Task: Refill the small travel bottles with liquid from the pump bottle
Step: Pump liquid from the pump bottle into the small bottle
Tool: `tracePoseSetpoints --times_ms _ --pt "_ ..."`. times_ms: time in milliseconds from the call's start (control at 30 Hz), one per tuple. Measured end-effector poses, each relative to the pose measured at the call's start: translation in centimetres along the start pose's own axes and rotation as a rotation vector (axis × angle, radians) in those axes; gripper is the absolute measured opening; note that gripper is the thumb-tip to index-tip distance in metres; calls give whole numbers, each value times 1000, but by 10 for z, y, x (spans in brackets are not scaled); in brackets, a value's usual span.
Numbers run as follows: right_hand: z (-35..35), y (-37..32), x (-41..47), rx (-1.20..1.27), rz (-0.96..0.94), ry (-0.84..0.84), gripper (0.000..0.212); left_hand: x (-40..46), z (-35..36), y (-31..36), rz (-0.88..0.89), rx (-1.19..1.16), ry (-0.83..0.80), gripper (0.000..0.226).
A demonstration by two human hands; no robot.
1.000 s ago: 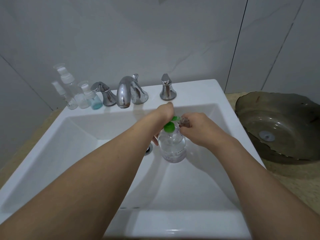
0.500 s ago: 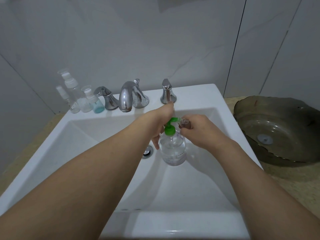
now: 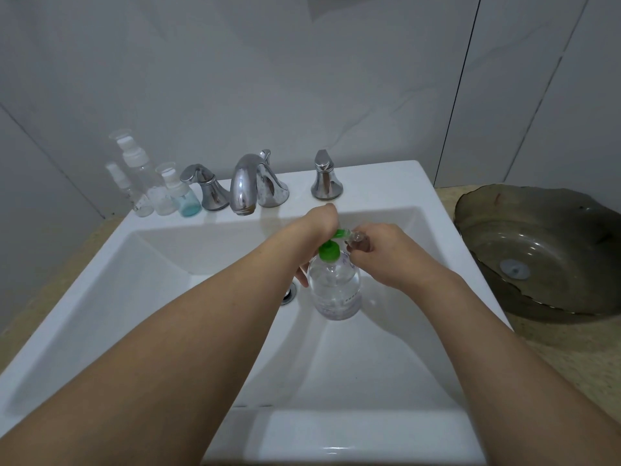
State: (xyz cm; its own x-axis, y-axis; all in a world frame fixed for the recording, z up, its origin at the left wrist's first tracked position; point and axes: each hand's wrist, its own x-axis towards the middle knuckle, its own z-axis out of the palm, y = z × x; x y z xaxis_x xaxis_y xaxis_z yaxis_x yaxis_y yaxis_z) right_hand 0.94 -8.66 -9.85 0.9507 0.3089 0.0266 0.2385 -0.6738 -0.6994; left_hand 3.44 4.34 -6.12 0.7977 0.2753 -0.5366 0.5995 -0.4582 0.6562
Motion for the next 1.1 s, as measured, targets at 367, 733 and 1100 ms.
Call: tracePoseSetpoints --times_ms 367,733,1100 --pt "-1 0 0 47 -5 26 9 4 -8 1 -142 -23 -170 90" --pt "-1 -1 -1 40 8 34 5 8 -3 3 -111 75 -68 57" --pt "-1 -3 -1 19 16 18 5 6 -3 1 -85 85 -53 58"
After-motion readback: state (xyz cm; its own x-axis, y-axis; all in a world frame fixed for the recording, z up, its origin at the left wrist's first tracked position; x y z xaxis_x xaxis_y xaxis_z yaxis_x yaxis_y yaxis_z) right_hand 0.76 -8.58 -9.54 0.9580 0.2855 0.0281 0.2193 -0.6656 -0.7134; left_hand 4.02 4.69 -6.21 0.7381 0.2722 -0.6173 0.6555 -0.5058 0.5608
